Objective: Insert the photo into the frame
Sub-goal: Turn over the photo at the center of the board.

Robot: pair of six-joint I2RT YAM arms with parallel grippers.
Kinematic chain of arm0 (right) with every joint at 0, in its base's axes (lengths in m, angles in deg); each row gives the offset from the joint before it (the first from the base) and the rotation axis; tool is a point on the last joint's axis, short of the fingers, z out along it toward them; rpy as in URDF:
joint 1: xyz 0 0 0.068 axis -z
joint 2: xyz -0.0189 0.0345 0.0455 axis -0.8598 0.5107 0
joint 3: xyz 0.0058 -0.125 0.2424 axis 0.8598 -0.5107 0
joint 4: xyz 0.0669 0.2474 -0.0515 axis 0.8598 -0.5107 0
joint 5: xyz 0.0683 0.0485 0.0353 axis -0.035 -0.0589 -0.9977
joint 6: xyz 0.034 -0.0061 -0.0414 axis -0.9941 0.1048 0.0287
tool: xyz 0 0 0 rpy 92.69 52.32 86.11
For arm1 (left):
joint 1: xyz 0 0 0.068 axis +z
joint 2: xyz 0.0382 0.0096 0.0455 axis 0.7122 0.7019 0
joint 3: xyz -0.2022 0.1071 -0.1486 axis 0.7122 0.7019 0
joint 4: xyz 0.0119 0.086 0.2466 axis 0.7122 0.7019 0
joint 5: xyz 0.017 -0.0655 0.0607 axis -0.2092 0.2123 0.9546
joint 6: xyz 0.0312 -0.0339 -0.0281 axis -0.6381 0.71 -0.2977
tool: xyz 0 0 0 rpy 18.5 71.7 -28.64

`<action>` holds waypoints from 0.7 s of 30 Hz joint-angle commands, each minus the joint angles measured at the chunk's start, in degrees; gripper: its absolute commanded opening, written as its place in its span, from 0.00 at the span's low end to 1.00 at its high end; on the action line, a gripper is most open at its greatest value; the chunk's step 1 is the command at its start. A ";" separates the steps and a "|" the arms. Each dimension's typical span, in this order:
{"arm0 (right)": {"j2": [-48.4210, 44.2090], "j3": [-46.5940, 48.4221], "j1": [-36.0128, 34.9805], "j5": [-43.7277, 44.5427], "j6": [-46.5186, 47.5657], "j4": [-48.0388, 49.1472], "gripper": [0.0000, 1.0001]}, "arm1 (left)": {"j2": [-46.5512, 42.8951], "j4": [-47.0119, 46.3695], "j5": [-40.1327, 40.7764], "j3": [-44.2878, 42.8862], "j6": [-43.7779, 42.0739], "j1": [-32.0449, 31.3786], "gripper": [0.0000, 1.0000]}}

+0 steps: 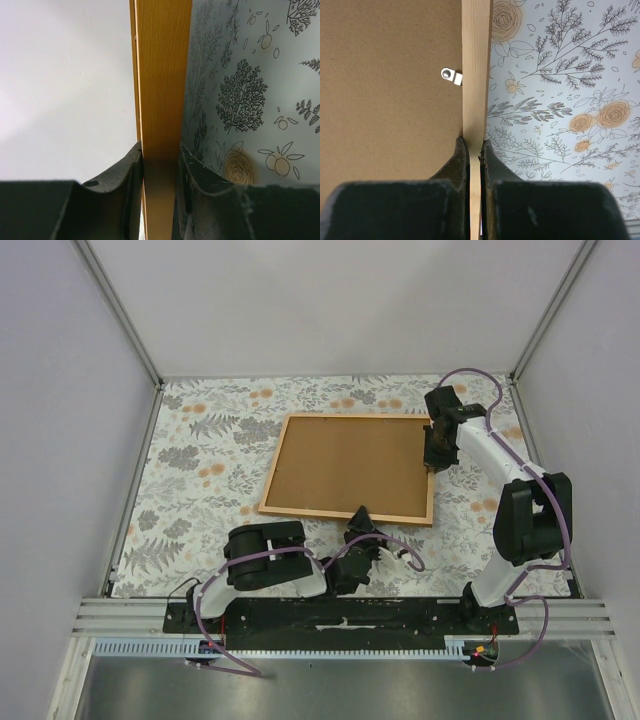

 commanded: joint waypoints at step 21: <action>-12.23 7.59 3.51 -1.72 -3.02 2.48 0.87 | -12.62 2.56 11.12 -10.25 -4.86 0.59 0.02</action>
